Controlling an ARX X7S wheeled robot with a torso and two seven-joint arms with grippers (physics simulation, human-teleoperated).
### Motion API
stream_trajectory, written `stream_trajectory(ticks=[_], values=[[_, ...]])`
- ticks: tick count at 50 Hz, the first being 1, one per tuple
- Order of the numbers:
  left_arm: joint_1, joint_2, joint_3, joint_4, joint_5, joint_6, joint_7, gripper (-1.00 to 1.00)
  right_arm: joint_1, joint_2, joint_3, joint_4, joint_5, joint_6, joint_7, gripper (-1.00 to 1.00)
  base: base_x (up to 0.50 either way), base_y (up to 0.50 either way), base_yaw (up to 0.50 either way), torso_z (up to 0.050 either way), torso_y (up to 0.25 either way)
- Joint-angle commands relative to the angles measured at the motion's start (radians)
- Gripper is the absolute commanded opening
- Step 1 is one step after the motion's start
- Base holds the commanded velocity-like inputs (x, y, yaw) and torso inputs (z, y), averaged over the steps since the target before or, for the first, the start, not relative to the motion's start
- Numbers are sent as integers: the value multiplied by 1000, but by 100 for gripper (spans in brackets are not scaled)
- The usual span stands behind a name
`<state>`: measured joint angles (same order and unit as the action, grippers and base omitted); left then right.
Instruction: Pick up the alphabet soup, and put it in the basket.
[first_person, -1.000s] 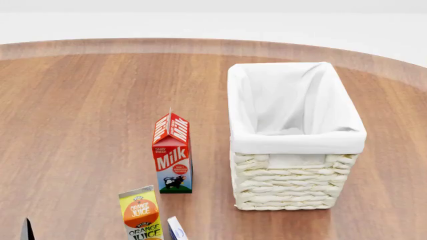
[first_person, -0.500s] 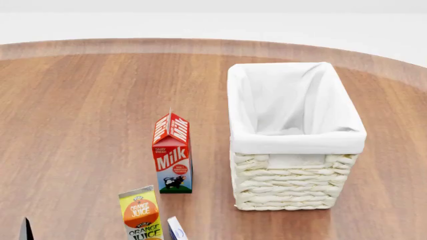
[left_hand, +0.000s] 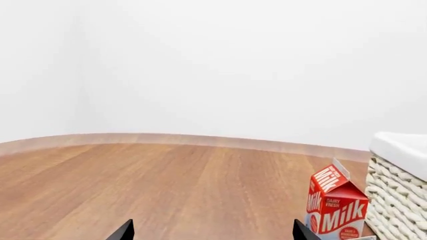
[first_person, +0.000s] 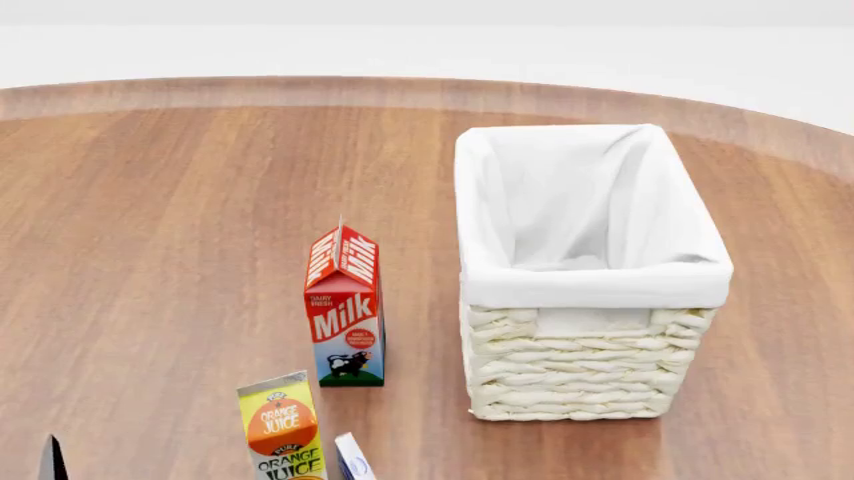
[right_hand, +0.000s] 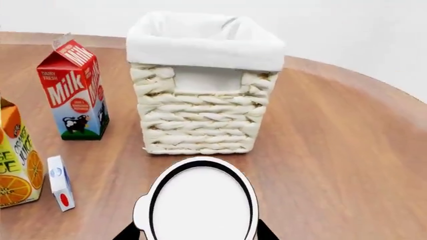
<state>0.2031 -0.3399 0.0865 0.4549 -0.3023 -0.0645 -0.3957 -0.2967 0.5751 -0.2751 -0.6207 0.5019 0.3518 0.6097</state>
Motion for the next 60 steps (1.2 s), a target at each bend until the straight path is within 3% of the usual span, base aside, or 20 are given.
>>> stream_trajectory(ticks=[1, 7, 15, 22, 42, 60], values=[[-7, 18, -28, -5, 7, 7, 25, 100, -23, 11, 28, -122, -195, -62, 34, -100, 0, 0, 0, 0, 0], [-11, 17, -26, -6, 4, 7, 24, 100, -2, 27, 11, -129, -305, -100, 51, -100, 0, 0, 0, 0, 0], [-16, 16, -20, -8, 5, 6, 23, 100, 39, 34, 19, -124, -307, -127, 33, -100, 0, 0, 0, 0, 0], [-20, 13, -18, -7, 1, 2, 21, 100, 82, 38, 81, -130, -128, -148, -18, -100, 0, 0, 0, 0, 0], [-15, 8, -21, -6, -13, 11, 20, 100, 435, 30, 174, -13, 196, 128, 7, -100, 0, 0, 0, 0, 1], [-15, 5, -14, -9, -12, 15, 16, 100, 488, 34, 189, 14, 254, 162, 2, -100, 0, 0, 0, 0, 1]])
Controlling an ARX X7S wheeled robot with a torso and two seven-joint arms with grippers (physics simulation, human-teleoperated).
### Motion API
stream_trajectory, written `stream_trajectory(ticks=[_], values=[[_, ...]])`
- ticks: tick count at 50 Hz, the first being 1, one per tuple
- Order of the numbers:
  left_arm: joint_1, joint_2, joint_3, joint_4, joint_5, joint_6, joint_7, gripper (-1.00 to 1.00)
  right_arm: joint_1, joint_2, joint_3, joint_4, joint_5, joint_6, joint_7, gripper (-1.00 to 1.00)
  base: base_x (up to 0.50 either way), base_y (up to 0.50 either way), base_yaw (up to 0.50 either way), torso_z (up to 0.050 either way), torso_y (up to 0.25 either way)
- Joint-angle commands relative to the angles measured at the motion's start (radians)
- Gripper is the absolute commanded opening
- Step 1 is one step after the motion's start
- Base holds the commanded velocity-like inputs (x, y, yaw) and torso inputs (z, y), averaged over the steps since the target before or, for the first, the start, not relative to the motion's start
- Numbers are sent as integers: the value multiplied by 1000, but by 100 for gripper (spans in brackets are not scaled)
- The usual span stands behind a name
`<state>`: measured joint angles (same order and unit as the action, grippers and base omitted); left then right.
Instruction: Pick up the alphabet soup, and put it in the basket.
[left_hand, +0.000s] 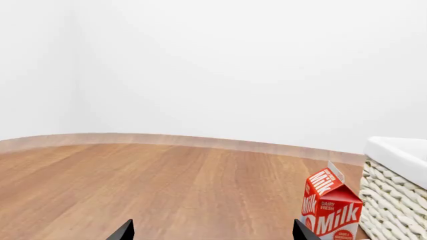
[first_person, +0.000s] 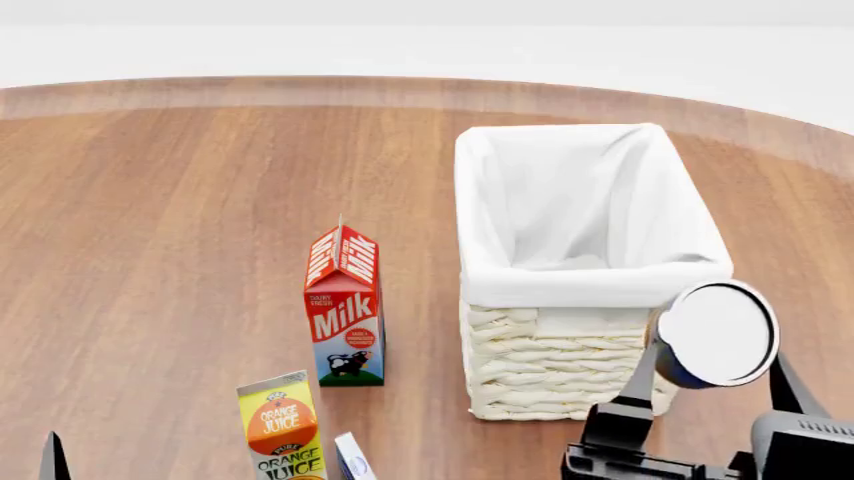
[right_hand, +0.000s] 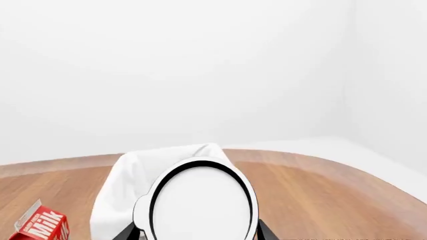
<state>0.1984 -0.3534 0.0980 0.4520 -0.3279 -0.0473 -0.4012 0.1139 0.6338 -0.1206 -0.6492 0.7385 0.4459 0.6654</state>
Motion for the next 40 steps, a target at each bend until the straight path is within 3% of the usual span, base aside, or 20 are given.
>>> stream_trajectory(ticks=[1, 8, 19, 22, 28, 40], values=[[-12, 17, -21, -2, 14, -6, 23, 100, 107, 0, 36, 21, 37, 93, -62, -100, 0, 0, 0, 0, 0], [-42, 12, -24, -20, -6, -22, 28, 100, 294, 37, 50, -18, 198, 199, -68, -100, 0, 0, 0, 0, 0], [-47, 15, -24, -29, -22, -9, 35, 100, 614, 53, 44, -53, 455, 415, 123, -100, 0, 0, 0, 0, 1], [-42, 18, -19, -28, -20, 0, 36, 100, 738, 34, -9, 45, 471, 479, 124, -100, 0, 0, 0, 0, 0], [-40, 22, -7, -25, -17, 13, 42, 100, 925, -30, -121, 341, 388, 500, -42, -100, 0, 0, 0, 0, 0], [-56, 32, 5, -45, -23, 21, 44, 100, 1156, -161, -282, 896, 177, 407, -288, -100, 0, 0, 0, 0, 1]])
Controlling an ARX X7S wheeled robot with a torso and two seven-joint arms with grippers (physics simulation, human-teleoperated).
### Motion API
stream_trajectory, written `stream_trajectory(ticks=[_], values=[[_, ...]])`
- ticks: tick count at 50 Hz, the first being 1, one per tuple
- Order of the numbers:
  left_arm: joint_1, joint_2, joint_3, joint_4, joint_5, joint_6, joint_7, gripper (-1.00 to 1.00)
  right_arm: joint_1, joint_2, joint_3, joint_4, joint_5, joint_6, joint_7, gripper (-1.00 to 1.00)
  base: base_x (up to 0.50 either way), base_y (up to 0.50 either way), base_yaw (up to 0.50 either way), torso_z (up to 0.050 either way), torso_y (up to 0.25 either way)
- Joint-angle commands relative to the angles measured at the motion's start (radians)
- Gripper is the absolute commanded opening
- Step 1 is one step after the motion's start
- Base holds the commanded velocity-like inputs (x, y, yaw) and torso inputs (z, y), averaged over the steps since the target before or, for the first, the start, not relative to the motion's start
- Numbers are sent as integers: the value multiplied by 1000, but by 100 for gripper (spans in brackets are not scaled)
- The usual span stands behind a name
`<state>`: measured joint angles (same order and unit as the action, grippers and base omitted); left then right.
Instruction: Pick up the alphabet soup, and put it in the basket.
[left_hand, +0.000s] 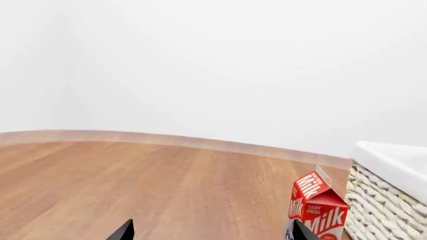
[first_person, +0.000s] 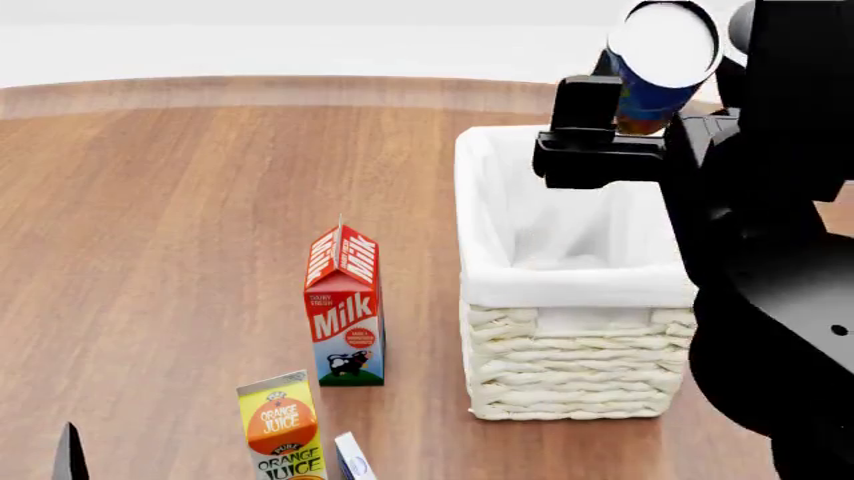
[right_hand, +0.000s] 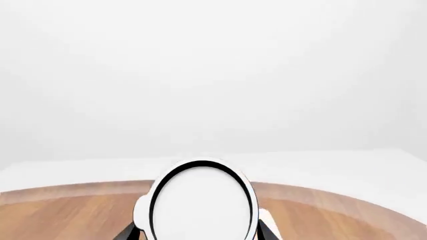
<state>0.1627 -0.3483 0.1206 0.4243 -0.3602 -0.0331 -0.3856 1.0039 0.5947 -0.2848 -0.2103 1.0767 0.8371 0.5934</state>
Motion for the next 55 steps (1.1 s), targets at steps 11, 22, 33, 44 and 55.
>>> stream_trajectory(ticks=[11, 22, 33, 44, 55], values=[[-17, 24, -18, -7, -1, 10, 27, 100, 448, -284, -212, 1027, -319, -180, -441, -100, 0, 0, 0, 0, 1], [11, 16, -1, 38, 41, 14, 8, 100, 601, -430, -237, 1518, -469, -365, -554, -100, 0, 0, 0, 0, 1], [19, 7, -4, 55, 30, 12, 6, 100, 572, -452, -26, 1519, -678, -337, -566, -100, 3, 0, 0, 0, -171], [4, 11, 3, 41, 37, 5, -4, 100, 558, -480, 146, 1519, -879, -335, -660, -100, 0, 0, 0, 0, 0], [7, 6, 2, 44, 16, 10, 4, 100, 545, -493, 242, 1519, -981, -342, -701, -100, 0, 0, 0, 0, -182]])
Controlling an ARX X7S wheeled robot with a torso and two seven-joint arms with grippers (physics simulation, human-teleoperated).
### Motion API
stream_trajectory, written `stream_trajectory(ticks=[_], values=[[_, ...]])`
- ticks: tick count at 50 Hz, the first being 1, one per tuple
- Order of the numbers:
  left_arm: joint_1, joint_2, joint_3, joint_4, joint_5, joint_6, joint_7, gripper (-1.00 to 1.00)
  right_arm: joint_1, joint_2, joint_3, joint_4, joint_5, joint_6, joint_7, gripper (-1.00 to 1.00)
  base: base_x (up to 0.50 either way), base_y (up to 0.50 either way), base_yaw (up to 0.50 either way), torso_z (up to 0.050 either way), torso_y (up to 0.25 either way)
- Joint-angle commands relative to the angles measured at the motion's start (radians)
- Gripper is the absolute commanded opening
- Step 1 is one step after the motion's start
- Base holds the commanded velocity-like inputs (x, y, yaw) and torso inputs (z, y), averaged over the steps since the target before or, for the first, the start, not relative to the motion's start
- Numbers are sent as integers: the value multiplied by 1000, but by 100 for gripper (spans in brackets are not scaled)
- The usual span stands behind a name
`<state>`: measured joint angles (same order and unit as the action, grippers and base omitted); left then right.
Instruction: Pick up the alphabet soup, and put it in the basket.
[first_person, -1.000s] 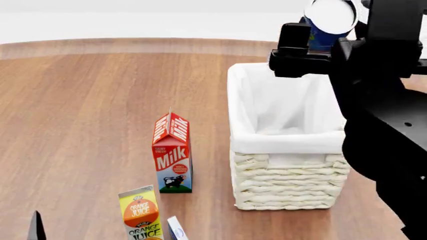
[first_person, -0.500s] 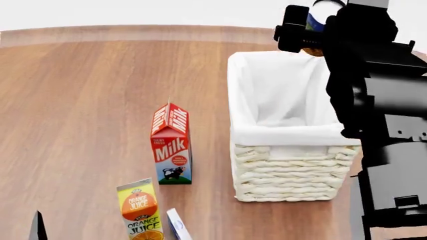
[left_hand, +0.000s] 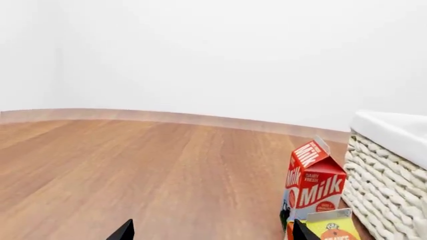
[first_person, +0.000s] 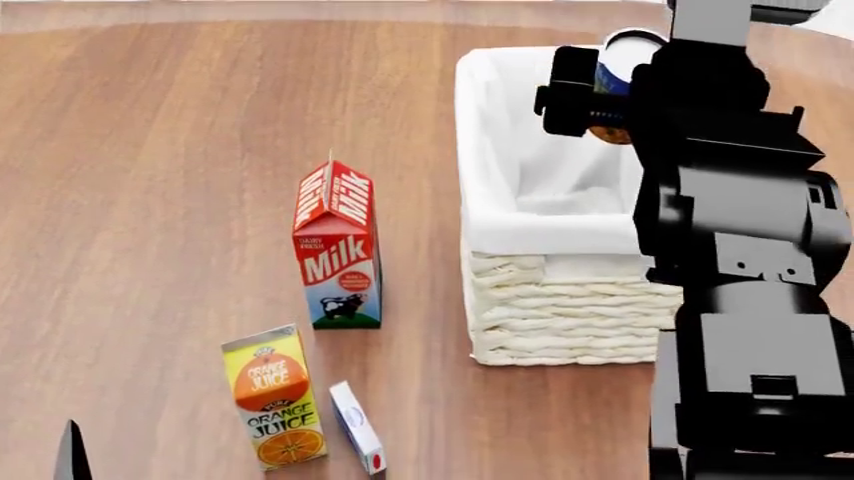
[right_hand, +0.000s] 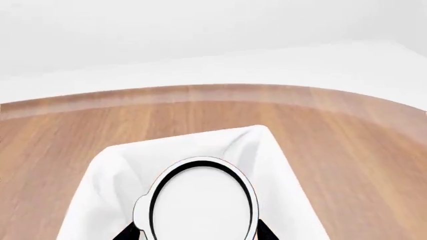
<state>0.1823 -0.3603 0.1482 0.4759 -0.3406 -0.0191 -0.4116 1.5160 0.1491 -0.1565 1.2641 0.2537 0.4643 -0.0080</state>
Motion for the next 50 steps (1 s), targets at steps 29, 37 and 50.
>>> stream_trajectory(ticks=[29, 37, 50], values=[[-2, 9, -27, 5, -6, 3, 14, 100, 30, -59, 196, 44, -237, -12, -144, -100, 0, 0, 0, 0, -42], [-2, 10, -16, 4, 29, 1, -2, 100, 25, -61, 201, 44, -241, -16, -149, -100, 0, 0, 0, 1, -103], [-8, 8, -36, -14, -27, 11, 11, 100, 26, -63, 211, 44, -244, -28, -151, -100, 0, 0, 0, 1, -19]])
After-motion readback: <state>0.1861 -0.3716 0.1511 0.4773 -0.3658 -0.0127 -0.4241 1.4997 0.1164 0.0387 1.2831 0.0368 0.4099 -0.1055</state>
